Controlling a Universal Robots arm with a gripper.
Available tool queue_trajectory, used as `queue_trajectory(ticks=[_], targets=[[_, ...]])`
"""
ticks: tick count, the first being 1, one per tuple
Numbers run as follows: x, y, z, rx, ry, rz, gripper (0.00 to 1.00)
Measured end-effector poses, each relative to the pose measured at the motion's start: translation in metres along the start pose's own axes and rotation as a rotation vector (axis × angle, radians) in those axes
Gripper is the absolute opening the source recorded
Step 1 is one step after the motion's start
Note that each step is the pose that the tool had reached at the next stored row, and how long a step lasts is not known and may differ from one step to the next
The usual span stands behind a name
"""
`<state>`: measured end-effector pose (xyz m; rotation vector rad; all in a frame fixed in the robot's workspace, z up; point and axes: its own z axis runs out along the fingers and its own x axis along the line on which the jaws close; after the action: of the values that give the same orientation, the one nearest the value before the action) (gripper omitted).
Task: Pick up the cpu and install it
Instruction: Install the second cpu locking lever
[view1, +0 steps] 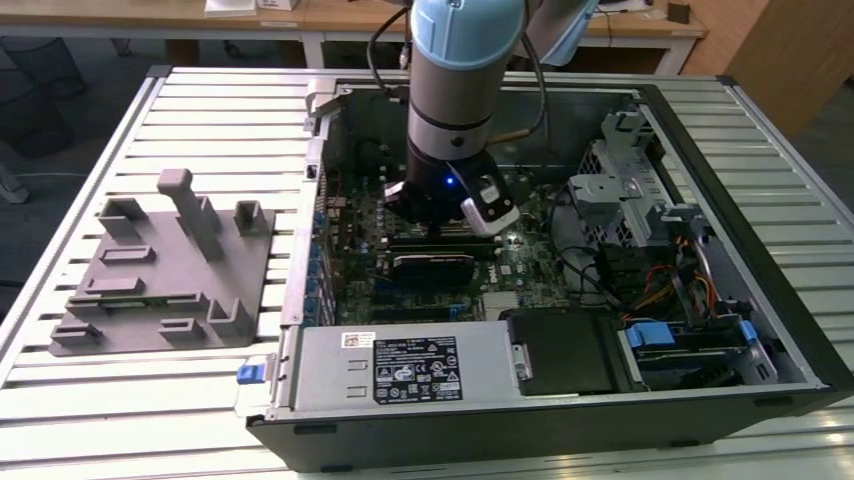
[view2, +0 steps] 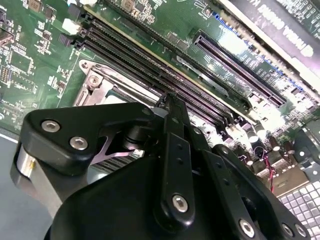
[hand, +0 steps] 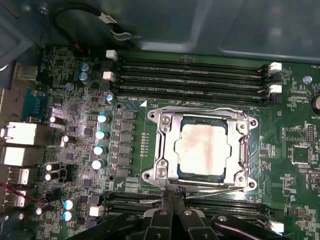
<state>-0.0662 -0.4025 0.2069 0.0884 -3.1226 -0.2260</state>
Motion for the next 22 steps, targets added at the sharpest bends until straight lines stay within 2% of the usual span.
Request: queue_trajectory(ticks=[4,8,11,12,14,15,22], targets=[[0.0008,-0.0031,0.0014,-0.0308,-0.0017,0.000,0.11],[0.0018,-0.0058,0.0036,-0.0544,-0.0030,-0.001,0.11],[0.0036,-0.0083,0.0047,-0.0772,-0.0043,-0.001,0.11],[0.0042,-0.0091,0.0052,-0.0826,-0.0046,-0.001,0.11],[0.0053,-0.0105,0.0065,-0.0873,-0.0048,-0.001,0.11],[0.0083,-0.0122,0.0084,-0.0937,-0.0052,-0.001,0.11],[0.0134,-0.0129,0.0105,-0.1209,-0.0067,-0.002,0.11]])
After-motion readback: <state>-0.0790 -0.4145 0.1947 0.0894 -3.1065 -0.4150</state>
